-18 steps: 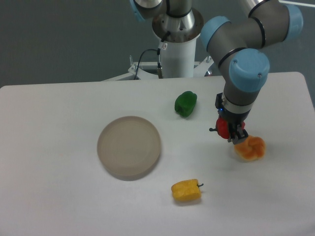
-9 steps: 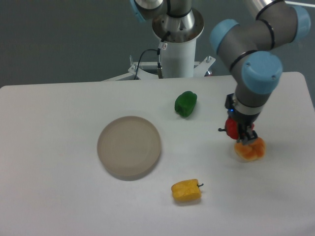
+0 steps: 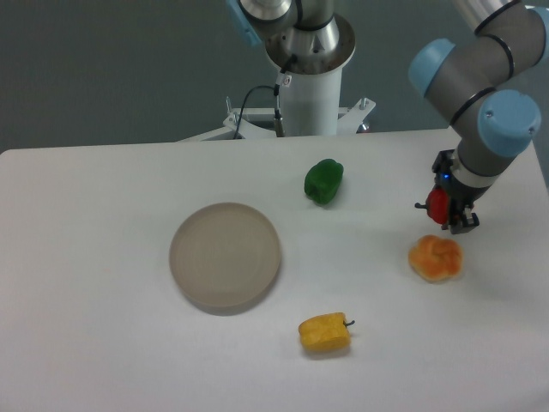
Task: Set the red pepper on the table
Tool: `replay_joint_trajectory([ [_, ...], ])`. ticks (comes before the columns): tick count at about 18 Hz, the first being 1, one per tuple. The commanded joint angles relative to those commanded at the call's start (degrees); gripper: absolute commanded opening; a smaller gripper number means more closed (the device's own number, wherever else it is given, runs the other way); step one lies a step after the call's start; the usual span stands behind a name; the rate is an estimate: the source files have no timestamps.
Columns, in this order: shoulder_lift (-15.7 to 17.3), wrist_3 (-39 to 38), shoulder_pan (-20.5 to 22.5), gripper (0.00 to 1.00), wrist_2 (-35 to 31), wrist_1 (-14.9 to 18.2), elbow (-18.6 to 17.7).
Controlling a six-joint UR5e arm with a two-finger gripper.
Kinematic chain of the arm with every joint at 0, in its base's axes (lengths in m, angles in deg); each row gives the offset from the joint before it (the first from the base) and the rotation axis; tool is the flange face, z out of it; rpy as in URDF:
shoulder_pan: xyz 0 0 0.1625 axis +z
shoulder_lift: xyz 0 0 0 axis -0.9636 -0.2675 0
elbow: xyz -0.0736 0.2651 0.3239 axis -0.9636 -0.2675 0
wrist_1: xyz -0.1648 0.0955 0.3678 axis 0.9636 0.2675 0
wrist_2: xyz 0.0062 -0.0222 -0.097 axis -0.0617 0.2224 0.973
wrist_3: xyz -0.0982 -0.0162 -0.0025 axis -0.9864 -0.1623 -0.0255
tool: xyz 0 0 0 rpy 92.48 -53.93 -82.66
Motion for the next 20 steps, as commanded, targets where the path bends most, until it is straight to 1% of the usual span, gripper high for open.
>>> replay_joint_trajectory([
  [1,0.0,1.0,0.4,0.27,0.0,-0.5,-0.6],
  [3,-0.1,4.4,1.6,0.33,-0.1,-1.6,-3.2],
  [4,-0.1,4.4,1.7,0.36,-0.1,-1.8,-3.5],
  [5,-0.1,4.6,1.8,0.47,-0.1,-1.8,-3.5],
  [6,-0.1,4.6,1.8,0.63,-0.1,-1.8,-3.5],
  [7,-0.2,4.4,1.7,0.96,-0.1,-1.7,-3.6],
  [8,-0.2,3.9,1.7,1.0,-0.1,-1.7,-4.0],
  [11,-0.2,3.4,1.4,1.0,-0.1,-1.5,-3.9],
  [13,0.1,2.9,1.5,1.0,0.4,-1.2,-3.1],
  [15,0.6,1.3,1.1,1.0,0.5,-0.2,-1.3],
  [16,0.9,-0.1,0.8,1.0,0.7,1.3,-0.2],
  [17,1.1,-2.5,0.0,1.0,1.3,3.7,2.3],
  [18,0.9,-3.8,-0.6,1.0,2.3,7.2,5.4],
  [19,0.7,-4.1,-1.7,1.0,2.2,10.3,8.4],
  [20,0.5,-4.2,-3.2,1.0,1.9,12.6,11.1],
])
